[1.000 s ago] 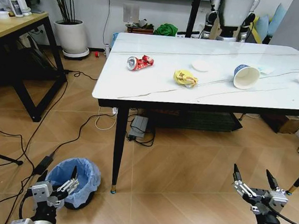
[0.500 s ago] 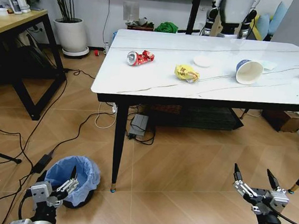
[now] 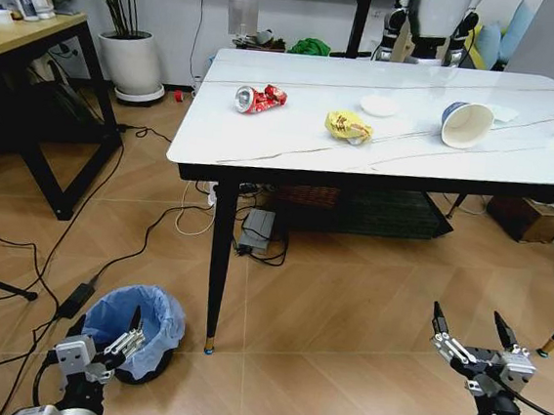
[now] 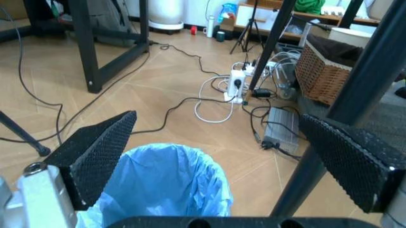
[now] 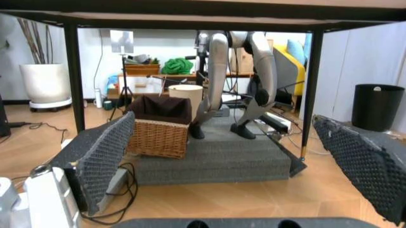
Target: Pick up the trash bin and place the trash from the table into it.
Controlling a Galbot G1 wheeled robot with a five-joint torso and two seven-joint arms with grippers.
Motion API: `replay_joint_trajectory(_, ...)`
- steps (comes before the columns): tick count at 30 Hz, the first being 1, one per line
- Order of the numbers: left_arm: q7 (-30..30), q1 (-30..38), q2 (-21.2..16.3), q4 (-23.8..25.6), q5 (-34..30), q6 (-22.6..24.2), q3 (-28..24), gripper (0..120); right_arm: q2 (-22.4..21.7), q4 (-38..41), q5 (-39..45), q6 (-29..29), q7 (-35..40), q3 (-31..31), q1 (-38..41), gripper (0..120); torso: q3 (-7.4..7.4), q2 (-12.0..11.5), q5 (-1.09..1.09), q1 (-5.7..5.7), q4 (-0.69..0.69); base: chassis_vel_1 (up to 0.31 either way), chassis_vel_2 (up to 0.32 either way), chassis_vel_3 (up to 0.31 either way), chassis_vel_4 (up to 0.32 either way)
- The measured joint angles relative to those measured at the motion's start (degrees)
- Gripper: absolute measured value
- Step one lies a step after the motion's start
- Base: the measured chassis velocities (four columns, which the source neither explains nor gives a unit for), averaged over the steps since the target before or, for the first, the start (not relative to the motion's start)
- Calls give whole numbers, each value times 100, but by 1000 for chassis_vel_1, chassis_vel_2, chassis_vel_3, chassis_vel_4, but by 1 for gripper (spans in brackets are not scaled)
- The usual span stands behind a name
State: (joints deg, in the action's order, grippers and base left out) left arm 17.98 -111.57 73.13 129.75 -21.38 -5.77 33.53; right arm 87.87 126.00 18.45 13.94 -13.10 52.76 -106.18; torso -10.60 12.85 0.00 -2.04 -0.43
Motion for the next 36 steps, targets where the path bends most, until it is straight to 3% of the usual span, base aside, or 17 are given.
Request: replay_joint_trajectory(36,-17,-27,70,-273,-81,33,198,100,-57,-270,-4,87,-33,-200,97,100,595,-773,0,179,0,0,0,0,0)
